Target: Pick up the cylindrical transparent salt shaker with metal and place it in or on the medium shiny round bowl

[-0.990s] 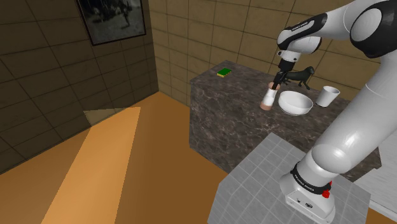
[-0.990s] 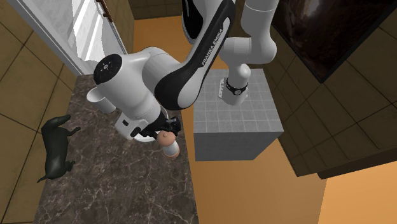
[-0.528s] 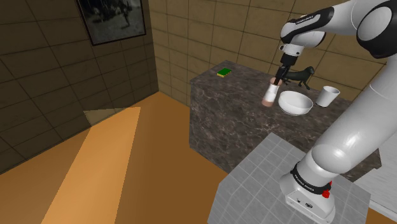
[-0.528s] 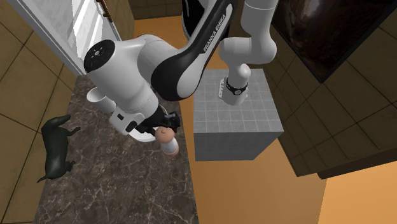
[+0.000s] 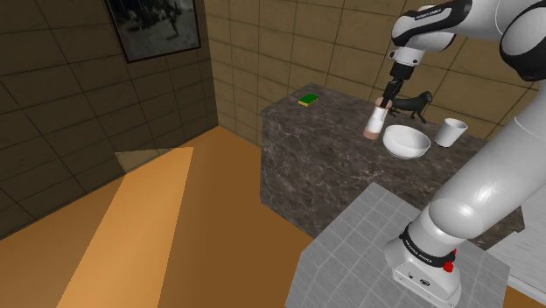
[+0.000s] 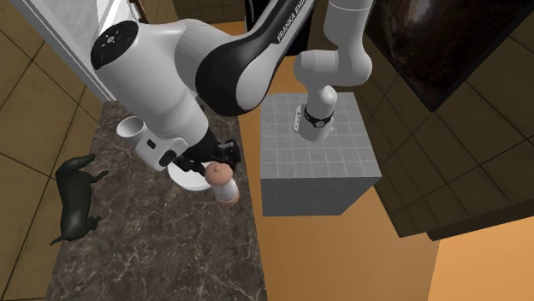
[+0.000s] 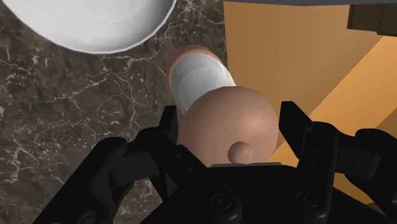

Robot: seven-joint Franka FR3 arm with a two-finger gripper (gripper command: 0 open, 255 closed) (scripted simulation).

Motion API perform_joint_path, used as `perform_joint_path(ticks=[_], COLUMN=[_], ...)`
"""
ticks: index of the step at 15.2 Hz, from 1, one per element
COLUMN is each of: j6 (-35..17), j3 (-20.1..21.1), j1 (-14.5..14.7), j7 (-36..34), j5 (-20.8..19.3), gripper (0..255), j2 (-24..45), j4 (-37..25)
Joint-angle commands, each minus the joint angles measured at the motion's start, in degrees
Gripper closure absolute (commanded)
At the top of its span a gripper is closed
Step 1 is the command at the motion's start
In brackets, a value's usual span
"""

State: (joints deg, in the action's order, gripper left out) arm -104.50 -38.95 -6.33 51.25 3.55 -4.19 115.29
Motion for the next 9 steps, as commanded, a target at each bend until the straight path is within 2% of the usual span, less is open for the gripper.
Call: perform_joint_path(ticks=[1, 9], j6=[1.53, 7.56], j3=[0.01, 0.30], j1=[-0.02, 0.10], j7=[-0.15, -1.08], j5=[-0.18, -0.73], gripper=[255, 255], j2=[-0.25, -1.15], j4=[-1.33, -6.70])
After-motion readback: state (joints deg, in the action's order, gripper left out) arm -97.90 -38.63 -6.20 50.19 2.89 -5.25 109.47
